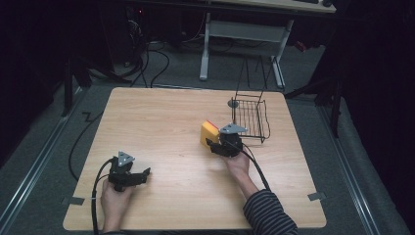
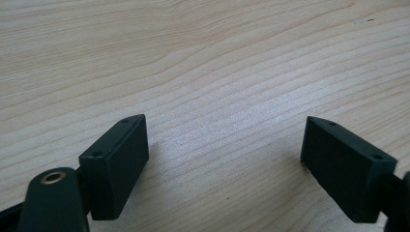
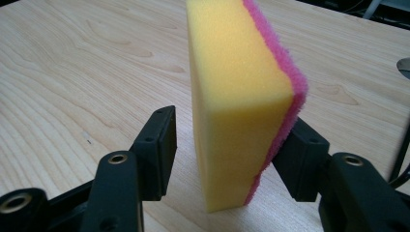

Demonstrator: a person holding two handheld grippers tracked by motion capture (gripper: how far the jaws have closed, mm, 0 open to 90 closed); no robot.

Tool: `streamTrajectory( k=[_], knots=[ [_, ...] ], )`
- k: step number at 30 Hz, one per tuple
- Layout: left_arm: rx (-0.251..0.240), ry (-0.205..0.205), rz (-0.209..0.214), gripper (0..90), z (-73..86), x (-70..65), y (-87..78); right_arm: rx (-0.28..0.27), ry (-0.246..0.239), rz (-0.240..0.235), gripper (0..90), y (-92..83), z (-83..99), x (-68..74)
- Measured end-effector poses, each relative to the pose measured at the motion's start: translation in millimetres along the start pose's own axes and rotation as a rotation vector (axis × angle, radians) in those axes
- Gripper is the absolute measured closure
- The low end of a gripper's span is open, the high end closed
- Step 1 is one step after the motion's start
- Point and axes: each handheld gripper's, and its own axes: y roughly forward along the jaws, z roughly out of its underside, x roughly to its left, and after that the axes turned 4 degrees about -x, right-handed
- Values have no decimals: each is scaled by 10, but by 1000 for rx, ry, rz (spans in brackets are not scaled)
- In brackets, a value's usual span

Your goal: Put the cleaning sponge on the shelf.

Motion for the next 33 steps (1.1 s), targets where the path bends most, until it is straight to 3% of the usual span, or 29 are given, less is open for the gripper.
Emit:
streamTrajectory(
  k=[7,10,23,33],
  knots=[
    [2,1,1,179,0,1,-1,-11,-7,18,557,31,18,-1],
    [2,0,1,179,0,1,-2,-18,-6,2,601,20,20,-18],
    [4,5,0,179,2,1,-6,-38,27,-36,610,-28,-14,-24],
    [1,3,-2,178,2,-4,-3,-42,24,-59,610,-64,-30,3]
  ],
)
